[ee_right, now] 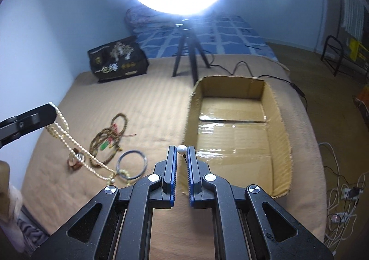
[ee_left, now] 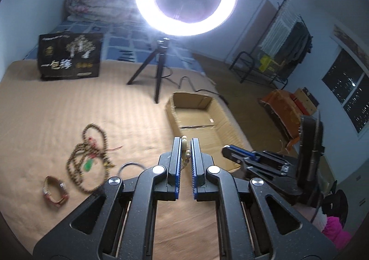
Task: Organize jewelry
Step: 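Carry the pearl necklace and earring in both grippers over the cardboard box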
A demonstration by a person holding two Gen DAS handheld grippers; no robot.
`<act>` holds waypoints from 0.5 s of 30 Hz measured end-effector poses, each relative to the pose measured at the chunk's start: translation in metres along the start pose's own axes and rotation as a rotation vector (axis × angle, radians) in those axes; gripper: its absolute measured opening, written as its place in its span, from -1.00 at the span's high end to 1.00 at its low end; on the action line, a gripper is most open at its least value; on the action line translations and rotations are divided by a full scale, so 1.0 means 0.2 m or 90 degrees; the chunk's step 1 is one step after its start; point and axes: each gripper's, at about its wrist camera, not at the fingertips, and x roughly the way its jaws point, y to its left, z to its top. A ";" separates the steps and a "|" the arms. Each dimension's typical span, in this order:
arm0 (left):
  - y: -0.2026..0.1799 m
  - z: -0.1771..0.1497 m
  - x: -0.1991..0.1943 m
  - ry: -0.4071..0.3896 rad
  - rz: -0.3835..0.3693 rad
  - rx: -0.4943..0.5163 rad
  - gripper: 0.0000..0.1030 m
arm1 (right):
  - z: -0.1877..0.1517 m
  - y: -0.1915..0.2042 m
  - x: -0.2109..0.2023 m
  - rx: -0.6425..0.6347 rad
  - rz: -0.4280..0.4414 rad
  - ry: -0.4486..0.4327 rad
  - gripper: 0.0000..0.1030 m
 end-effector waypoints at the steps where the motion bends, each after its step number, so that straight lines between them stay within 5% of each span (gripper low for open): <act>1: -0.02 0.01 0.01 0.000 -0.004 0.003 0.89 | 0.01 -0.02 0.00 0.004 -0.004 -0.001 0.87; 15: -0.27 0.08 0.28 0.027 -0.065 0.043 0.89 | 0.04 -0.31 0.02 0.068 -0.052 0.000 0.87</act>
